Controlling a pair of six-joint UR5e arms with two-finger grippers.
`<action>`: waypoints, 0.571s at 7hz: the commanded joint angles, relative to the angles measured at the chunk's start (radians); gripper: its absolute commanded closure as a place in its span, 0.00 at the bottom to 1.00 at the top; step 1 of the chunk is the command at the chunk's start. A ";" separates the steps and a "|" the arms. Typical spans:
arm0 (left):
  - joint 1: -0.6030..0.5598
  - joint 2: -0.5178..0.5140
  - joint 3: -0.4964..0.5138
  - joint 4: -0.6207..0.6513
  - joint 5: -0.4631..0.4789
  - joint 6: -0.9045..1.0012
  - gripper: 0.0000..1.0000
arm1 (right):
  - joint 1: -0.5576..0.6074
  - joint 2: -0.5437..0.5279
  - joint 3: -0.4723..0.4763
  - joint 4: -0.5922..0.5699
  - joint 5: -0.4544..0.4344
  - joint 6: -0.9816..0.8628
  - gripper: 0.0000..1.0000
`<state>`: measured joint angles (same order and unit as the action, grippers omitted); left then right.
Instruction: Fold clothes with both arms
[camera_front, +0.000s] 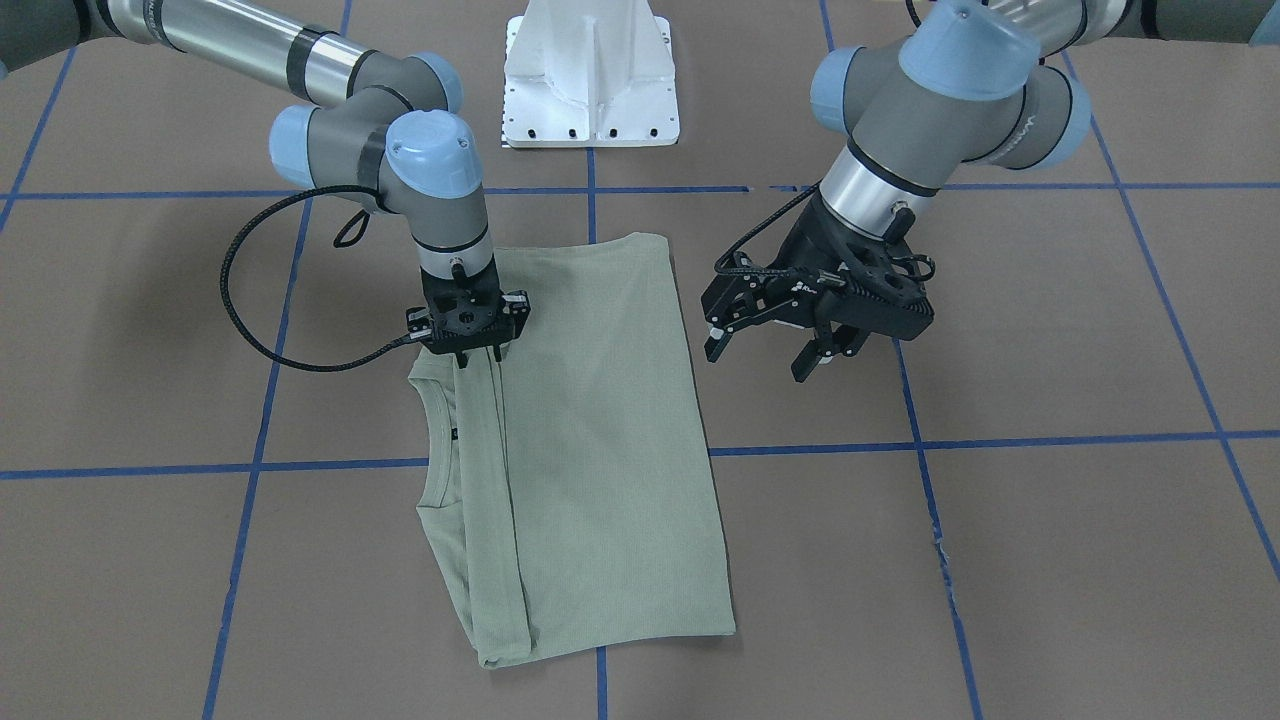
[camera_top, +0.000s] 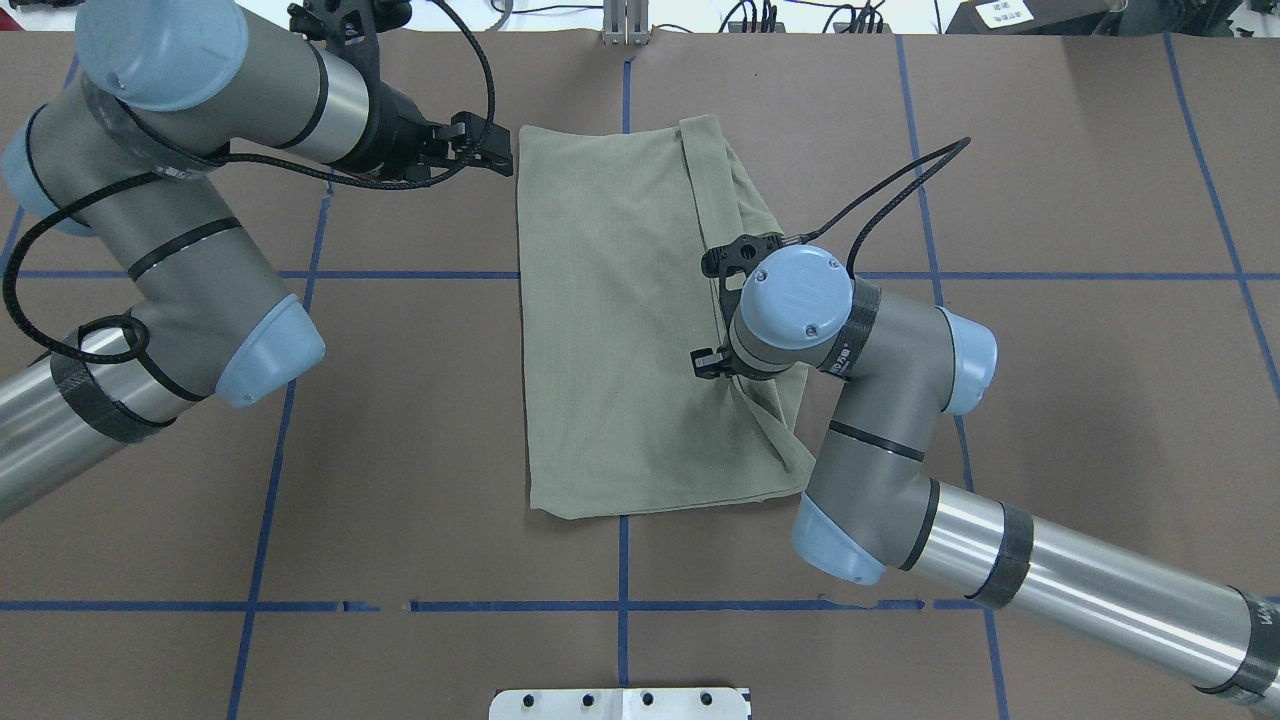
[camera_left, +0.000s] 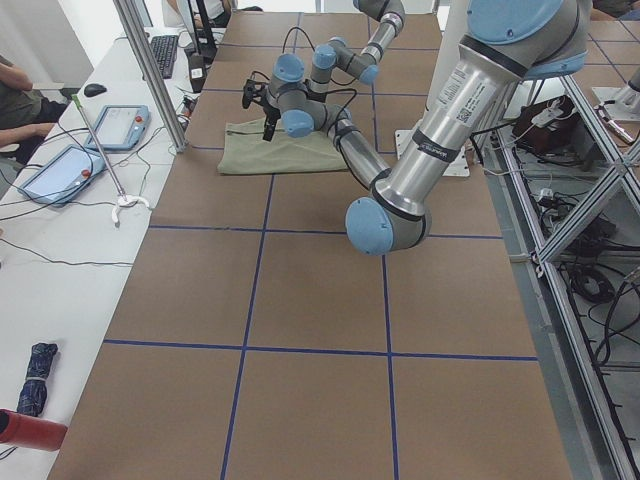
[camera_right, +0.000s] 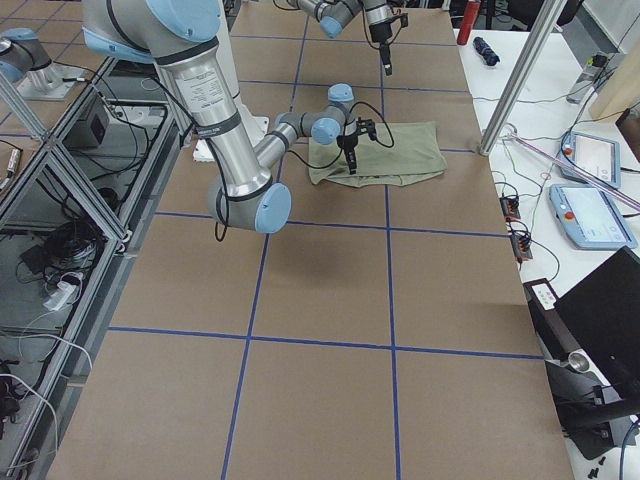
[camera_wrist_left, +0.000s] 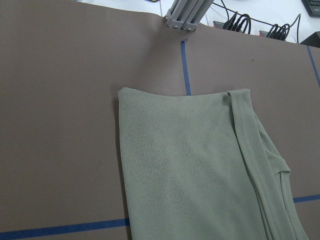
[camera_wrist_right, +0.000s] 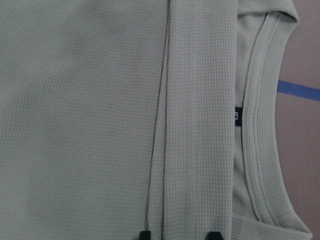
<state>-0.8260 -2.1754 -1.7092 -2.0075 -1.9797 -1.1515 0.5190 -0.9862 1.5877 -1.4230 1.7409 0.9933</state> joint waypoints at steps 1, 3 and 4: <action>-0.001 0.002 -0.015 0.016 -0.005 -0.001 0.00 | -0.001 -0.002 0.003 -0.001 0.008 -0.004 0.82; 0.001 0.002 -0.015 0.016 -0.005 -0.001 0.00 | -0.001 -0.005 0.021 -0.005 0.014 -0.002 0.82; 0.001 0.002 -0.015 0.016 -0.005 -0.001 0.00 | -0.001 -0.008 0.029 -0.007 0.019 -0.001 0.91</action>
<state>-0.8255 -2.1737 -1.7238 -1.9914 -1.9849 -1.1520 0.5186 -0.9909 1.6063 -1.4276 1.7538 0.9908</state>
